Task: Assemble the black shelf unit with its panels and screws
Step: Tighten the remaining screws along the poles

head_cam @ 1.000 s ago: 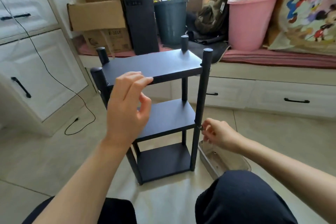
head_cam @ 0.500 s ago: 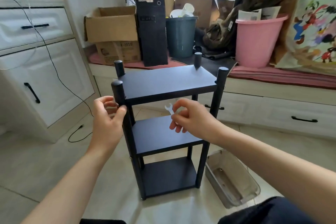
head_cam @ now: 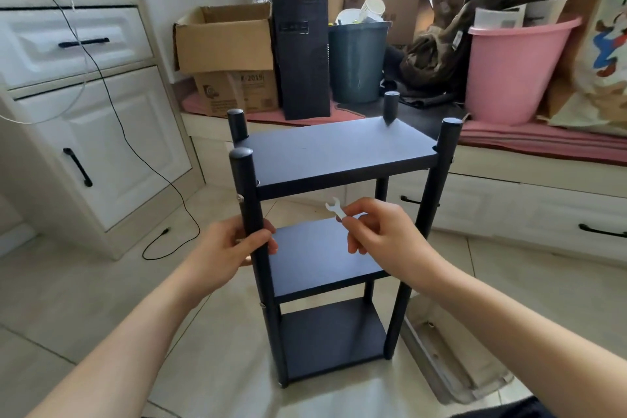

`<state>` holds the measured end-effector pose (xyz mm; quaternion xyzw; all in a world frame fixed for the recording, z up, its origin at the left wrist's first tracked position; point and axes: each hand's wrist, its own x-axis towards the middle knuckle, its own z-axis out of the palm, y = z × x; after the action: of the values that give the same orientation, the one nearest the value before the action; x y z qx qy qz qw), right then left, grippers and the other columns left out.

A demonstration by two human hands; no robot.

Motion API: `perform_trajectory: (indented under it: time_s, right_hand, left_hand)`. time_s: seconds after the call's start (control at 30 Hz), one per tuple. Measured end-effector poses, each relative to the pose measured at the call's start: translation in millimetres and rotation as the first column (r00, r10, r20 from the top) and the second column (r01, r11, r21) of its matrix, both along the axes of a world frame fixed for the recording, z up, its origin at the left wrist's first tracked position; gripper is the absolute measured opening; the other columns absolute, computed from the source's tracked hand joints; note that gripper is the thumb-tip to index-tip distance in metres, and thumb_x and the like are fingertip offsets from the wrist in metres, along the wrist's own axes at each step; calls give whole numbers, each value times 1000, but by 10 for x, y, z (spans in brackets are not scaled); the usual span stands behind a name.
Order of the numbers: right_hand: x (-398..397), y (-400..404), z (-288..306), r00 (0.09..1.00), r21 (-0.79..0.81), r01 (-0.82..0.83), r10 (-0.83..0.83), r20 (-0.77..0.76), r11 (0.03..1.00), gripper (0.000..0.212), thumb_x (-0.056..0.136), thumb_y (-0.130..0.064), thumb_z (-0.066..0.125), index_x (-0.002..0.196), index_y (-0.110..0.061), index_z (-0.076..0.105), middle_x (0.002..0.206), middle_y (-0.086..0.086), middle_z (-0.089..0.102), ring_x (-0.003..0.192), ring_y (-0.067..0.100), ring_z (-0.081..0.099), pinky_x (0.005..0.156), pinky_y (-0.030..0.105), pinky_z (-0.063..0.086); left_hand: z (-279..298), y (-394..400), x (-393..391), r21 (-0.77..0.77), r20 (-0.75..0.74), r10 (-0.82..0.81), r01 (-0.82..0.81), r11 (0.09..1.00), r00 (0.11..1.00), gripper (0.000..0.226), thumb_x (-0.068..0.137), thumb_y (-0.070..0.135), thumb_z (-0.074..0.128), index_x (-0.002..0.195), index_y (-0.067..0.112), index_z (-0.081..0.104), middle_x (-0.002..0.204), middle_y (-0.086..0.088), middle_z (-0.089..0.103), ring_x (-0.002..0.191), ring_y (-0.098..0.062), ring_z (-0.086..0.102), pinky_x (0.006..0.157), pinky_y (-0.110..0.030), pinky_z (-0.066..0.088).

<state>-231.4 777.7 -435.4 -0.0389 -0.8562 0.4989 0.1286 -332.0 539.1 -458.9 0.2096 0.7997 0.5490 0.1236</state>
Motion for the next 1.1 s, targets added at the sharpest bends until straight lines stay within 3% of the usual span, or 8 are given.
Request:
perform_trajectory:
  time_s: [0.2,0.27,0.4,0.6,0.7,0.8,0.9,1.1]
  right_hand:
    - [-46,3,57,995,-112,20,-31,-90,994,12,99,-16,56,92,-18,65,61,-1,67,59,14,54,66,42,50]
    - [-48,-7,76,992,-149,9,-27,-119,989,12,100,-17,56,92,-17,65,57,-2,63,57,16,51,62,40,45]
    - [-55,-67,149,982,-215,-35,-6,-190,976,11,100,-19,55,94,-16,64,53,-4,53,55,12,44,58,27,37]
    - [-83,-248,304,958,-272,-16,-64,-281,962,17,98,-12,60,86,-11,71,52,-7,53,53,9,46,56,20,39]
    - [-104,-263,350,968,-396,42,-135,-210,917,22,99,-19,59,88,-10,76,55,-9,54,56,9,47,62,25,42]
    - [-128,-244,380,982,-553,64,-150,-112,831,21,101,-20,54,102,-12,74,65,-6,65,68,8,57,71,25,50]
    - [-150,-207,371,980,-547,85,-169,-105,833,20,102,-18,53,114,-17,69,85,-5,76,88,10,66,79,26,54]
    - [-217,-109,361,946,-407,57,-179,-269,912,14,98,-13,58,102,-9,70,84,-1,77,65,5,64,66,17,52]
  left_hand:
    - [156,80,70,122,-116,63,-49,991,991,26,102,24,54,82,12,66,76,-8,71,77,-28,72,79,-42,59]
    - [198,80,104,198,-129,101,-74,977,987,29,100,33,55,79,17,65,71,-5,69,73,-28,73,72,-34,58]
    - [270,170,215,342,-155,110,-51,938,982,30,92,50,53,87,22,65,66,-1,58,62,-20,63,66,-29,60]
    - [349,556,389,363,-268,98,6,932,959,18,91,55,45,91,43,58,61,3,50,47,-13,52,53,-24,53]
    - [373,720,404,356,-299,111,3,934,948,15,91,58,41,99,47,48,64,-4,48,51,-13,50,51,-24,50]
    - [378,837,387,370,-309,114,8,929,944,22,95,51,39,114,39,38,63,3,51,55,-11,52,54,-25,52]
    - [413,912,374,351,-333,97,28,936,938,28,99,45,38,124,33,33,61,12,54,54,-9,52,54,-24,51]
    - [447,928,377,337,-341,38,84,938,939,32,96,45,39,128,45,31,61,10,54,56,-10,55,57,-33,58]
